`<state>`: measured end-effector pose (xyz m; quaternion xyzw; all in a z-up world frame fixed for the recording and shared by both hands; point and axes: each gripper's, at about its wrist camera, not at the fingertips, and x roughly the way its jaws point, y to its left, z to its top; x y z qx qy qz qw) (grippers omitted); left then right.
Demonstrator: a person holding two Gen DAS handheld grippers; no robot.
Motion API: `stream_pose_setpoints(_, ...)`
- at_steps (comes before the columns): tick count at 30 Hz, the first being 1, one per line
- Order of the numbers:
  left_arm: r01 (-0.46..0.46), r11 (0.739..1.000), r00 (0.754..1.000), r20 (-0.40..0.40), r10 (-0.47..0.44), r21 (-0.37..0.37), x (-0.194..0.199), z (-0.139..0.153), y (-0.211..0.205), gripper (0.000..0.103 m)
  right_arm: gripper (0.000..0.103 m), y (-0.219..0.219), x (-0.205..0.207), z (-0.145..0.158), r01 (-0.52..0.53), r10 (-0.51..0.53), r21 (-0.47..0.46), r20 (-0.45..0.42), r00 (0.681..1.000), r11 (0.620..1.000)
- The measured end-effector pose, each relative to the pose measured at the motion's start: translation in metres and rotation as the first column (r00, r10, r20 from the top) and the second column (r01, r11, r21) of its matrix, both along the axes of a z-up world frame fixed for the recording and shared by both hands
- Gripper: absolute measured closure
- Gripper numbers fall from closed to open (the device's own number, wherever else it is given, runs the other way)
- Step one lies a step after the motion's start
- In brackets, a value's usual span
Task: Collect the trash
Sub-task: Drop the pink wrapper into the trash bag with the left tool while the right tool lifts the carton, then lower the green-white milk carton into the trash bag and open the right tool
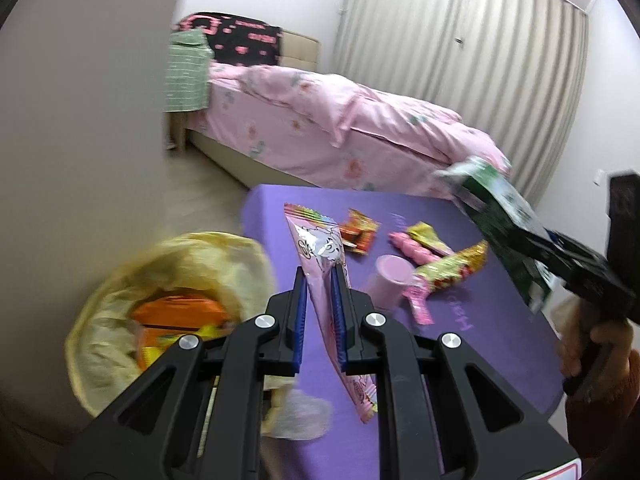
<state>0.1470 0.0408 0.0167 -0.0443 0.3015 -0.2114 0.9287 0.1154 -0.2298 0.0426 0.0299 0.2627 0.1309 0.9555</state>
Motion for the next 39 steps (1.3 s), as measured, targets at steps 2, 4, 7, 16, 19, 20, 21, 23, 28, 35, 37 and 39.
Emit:
stream_pose_setpoints(2,-0.043,0.999,0.999,0.005,0.043,0.007,0.002,0.001,0.017,0.092,0.05,0.008,-0.002,-0.001,-0.018,0.018,0.009,0.002,1.0,1.0)
stream_pose_setpoints(4,-0.079,0.997,0.997,0.008,0.079,0.013,0.004,0.0,0.032,0.092,0.05,0.018,-0.004,-0.004,-0.042,0.042,0.022,-0.005,0.999,0.999)
stream_pose_setpoints(7,-0.132,0.991,0.991,-0.011,0.132,0.002,0.008,-0.008,0.057,0.092,0.05,0.03,-0.007,-0.007,-0.063,0.064,0.028,-0.007,0.998,0.998)
stream_pose_setpoints(16,-0.213,0.977,0.966,-0.15,0.209,-0.009,0.047,-0.068,0.095,0.092,0.05,0.057,-0.008,-0.022,-0.083,0.085,0.038,-0.037,0.996,0.996)
stream_pose_setpoints(19,-0.229,0.973,0.961,-0.161,0.227,0.005,0.055,-0.08,0.098,0.092,0.05,0.057,-0.01,-0.028,-0.076,0.077,0.03,-0.046,0.996,0.997)
stream_pose_setpoints(20,-0.233,0.972,0.959,-0.164,0.232,0.015,0.058,-0.083,0.098,0.092,0.05,0.056,-0.009,-0.03,-0.072,0.074,0.035,-0.051,0.996,0.997)
stream_pose_setpoints(21,-0.236,0.971,0.958,-0.164,0.237,0.022,0.06,-0.084,0.097,0.092,0.05,0.055,-0.008,-0.032,-0.067,0.069,0.045,-0.058,0.996,0.997)
stream_pose_setpoints(23,-0.24,0.97,0.957,-0.163,0.241,0.027,0.061,-0.084,0.098,0.085,0.05,0.051,-0.006,-0.035,-0.055,0.06,0.071,-0.074,0.995,0.996)
stream_pose_setpoints(28,-0.243,0.97,0.954,-0.178,0.241,0.013,0.059,-0.086,0.101,0.069,0.05,0.053,-0.007,-0.039,-0.061,0.067,0.074,-0.085,0.994,0.995)
stream_pose_setpoints(35,-0.268,0.963,0.952,-0.162,0.261,-0.017,0.045,-0.074,0.109,0.068,0.05,0.061,0.0,-0.04,-0.083,0.091,0.081,-0.096,0.991,0.993)
stream_pose_setpoints(37,-0.276,0.961,0.952,-0.145,0.271,-0.015,0.038,-0.068,0.112,0.067,0.05,0.07,0.006,-0.038,-0.109,0.118,0.087,-0.098,0.988,0.99)
stream_pose_setpoints(39,-0.282,0.959,0.952,-0.124,0.279,-0.005,0.03,-0.061,0.114,0.067,0.05,0.082,0.014,-0.033,-0.145,0.151,0.067,-0.091,0.984,0.987)
